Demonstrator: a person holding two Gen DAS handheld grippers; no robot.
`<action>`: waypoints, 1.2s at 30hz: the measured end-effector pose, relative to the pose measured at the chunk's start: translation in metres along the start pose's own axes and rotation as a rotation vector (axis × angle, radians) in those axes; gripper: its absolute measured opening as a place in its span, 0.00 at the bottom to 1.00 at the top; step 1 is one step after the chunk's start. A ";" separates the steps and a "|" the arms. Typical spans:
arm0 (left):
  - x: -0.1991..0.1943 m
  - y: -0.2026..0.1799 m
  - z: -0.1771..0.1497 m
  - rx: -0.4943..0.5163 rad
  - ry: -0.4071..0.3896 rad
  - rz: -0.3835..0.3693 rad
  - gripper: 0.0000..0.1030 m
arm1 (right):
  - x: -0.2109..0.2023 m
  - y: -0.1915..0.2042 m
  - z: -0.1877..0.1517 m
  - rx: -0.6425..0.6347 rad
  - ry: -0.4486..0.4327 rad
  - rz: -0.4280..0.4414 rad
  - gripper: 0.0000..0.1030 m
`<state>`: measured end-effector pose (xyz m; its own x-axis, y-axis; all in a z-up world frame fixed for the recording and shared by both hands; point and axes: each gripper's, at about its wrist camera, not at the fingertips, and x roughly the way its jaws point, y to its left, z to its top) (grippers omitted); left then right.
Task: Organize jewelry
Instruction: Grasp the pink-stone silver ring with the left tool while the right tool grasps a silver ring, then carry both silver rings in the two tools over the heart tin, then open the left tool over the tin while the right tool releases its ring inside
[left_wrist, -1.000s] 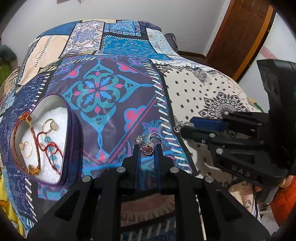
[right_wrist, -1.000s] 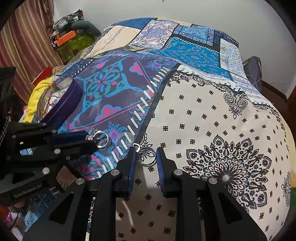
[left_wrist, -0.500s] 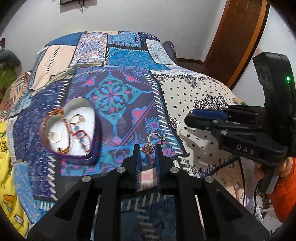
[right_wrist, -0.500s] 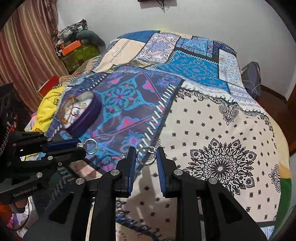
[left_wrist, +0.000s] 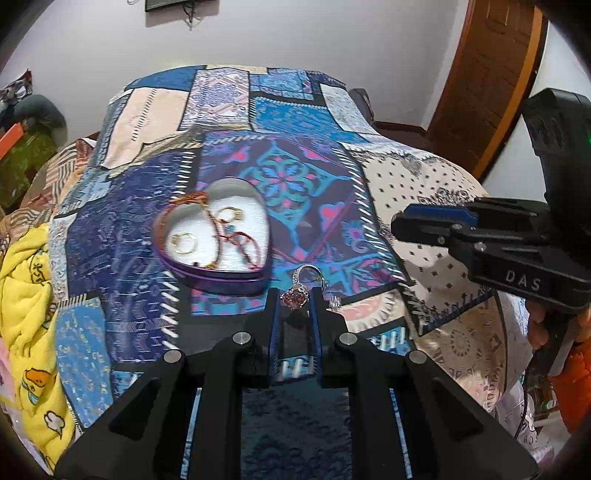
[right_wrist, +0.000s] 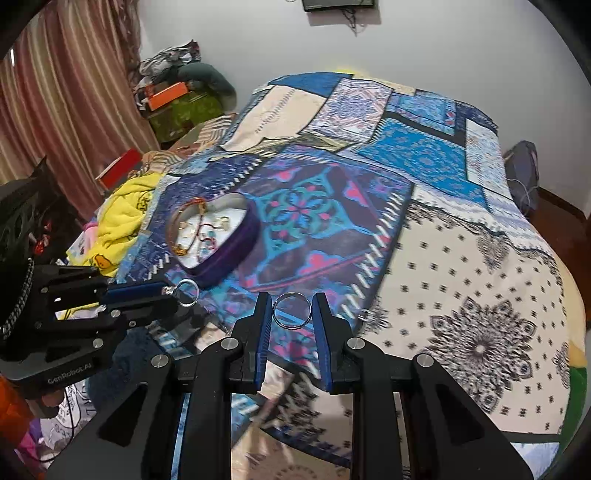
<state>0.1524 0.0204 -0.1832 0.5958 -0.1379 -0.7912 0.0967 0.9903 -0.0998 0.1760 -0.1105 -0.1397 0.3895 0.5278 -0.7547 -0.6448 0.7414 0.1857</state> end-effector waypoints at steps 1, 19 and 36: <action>-0.001 0.002 0.000 -0.001 -0.003 0.004 0.13 | 0.002 0.003 0.002 -0.003 0.001 0.005 0.19; 0.010 0.037 0.016 -0.005 -0.038 0.016 0.13 | 0.033 0.036 0.039 -0.037 -0.020 0.081 0.19; 0.009 0.050 0.014 -0.022 -0.058 -0.003 0.13 | 0.064 0.048 0.054 -0.052 0.020 0.099 0.20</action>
<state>0.1742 0.0681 -0.1868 0.6405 -0.1408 -0.7549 0.0811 0.9900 -0.1158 0.2057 -0.0187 -0.1449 0.3093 0.5888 -0.7467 -0.7132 0.6631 0.2274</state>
